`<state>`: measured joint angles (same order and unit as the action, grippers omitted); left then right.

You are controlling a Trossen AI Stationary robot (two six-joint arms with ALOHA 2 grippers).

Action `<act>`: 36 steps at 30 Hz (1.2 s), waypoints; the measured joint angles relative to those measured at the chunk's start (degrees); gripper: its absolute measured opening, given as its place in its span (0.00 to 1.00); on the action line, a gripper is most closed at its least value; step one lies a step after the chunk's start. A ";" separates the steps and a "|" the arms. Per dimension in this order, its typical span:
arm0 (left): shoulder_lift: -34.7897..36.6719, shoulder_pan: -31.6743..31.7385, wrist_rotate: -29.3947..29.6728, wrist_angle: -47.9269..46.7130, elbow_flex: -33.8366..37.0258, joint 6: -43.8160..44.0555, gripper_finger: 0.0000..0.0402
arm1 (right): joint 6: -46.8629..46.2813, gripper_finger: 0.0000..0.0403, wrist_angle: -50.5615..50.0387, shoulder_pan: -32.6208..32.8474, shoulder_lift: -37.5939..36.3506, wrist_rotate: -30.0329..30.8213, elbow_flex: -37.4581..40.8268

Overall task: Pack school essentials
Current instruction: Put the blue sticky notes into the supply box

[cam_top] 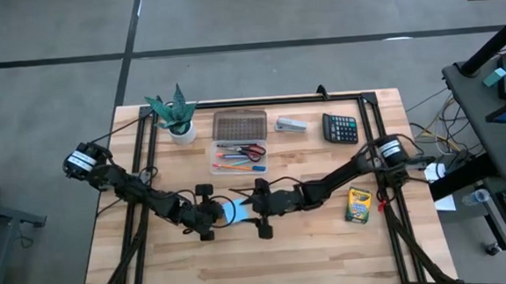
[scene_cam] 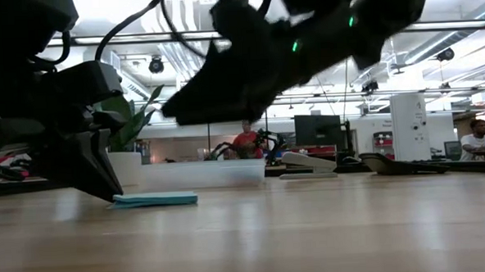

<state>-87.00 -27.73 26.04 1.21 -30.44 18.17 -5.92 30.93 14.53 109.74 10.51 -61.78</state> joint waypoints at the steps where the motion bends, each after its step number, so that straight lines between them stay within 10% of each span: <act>1: 0.00 0.00 0.00 0.03 0.01 0.00 0.00 | 0.60 0.60 2.08 0.08 1.84 0.05 -0.27; 29: 0.00 0.00 -0.12 1.84 0.11 0.55 0.00 | 5.43 0.60 -16.62 -2.06 13.83 -0.42 -14.07; 36: 0.00 0.00 -0.21 2.75 0.11 0.52 0.00 | 5.64 0.46 -16.57 -2.45 13.94 -0.49 -13.98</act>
<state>-87.00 -27.73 25.83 3.96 -30.33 18.69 -0.28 14.36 12.08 123.68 10.01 -75.77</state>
